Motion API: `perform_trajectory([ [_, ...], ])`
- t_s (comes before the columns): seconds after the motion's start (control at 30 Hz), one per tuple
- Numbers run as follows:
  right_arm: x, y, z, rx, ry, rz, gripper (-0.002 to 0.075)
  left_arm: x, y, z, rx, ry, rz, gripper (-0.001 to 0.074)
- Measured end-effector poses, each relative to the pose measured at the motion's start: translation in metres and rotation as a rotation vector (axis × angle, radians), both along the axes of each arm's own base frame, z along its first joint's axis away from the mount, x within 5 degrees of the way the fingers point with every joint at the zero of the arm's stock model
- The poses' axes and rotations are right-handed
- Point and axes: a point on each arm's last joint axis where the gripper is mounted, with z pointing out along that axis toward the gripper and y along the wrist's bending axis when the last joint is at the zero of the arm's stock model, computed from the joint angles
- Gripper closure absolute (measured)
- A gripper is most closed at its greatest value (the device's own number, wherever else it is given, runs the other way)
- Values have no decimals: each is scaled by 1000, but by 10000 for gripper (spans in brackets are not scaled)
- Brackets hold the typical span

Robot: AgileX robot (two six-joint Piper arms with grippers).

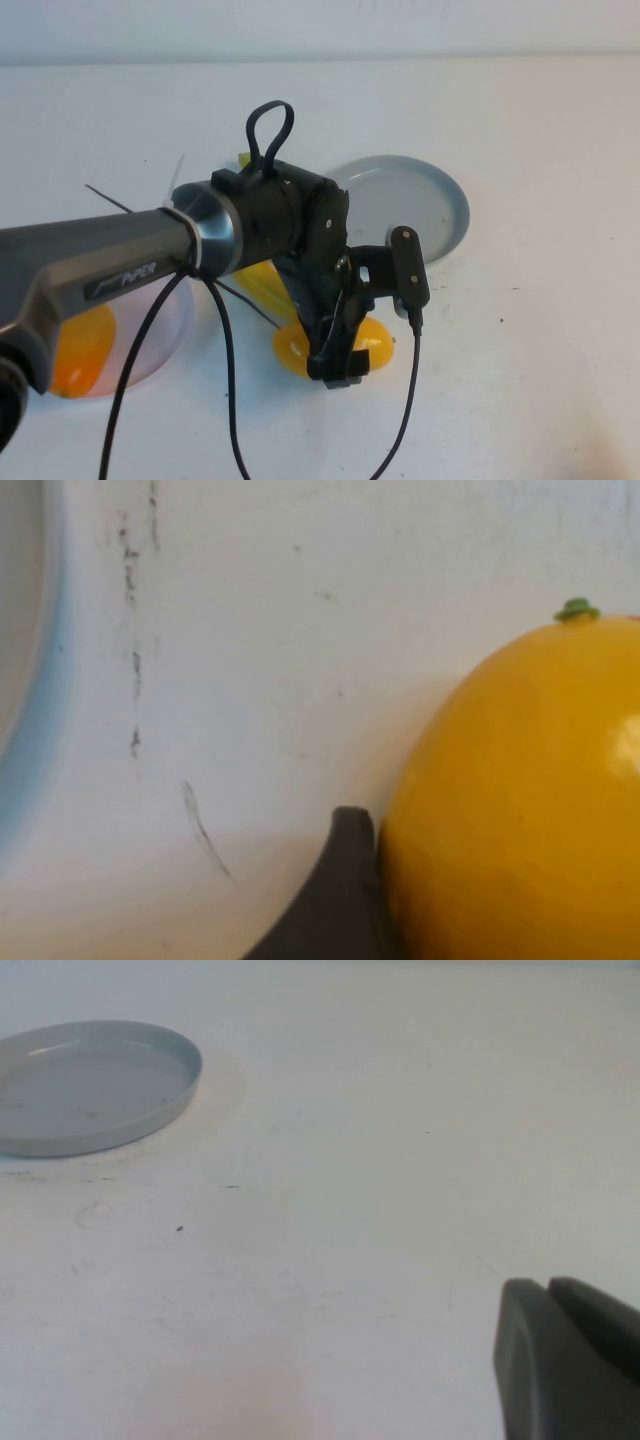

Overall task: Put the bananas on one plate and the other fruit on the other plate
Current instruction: Put one type of fruit in the left plate

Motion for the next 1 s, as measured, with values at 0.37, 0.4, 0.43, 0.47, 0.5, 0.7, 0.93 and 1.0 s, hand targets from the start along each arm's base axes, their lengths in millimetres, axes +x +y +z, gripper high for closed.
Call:
perform_trajectory([
  [0.37,0,0,0,0,0,0,743,0,0,9,-11,12,44,185],
  [0.4,0,0,0,0,0,0,743,0,0,14,-23,14,79,185],
  [0.43,0,0,0,0,0,0,743,0,-1,21,-37,17,123,185],
  [0.47,0,0,0,0,0,0,743,0,-1,27,-51,21,163,185],
  [0.5,0,0,0,0,0,0,743,0,-1,35,-69,28,218,185],
  [0.7,0,0,0,0,0,0,743,-1,7,73,-68,60,512,185],
  [0.93,0,0,0,0,0,0,743,4,36,78,62,71,740,185],
  [1.0,0,0,0,0,0,0,743,10,48,81,66,72,787,185],
])
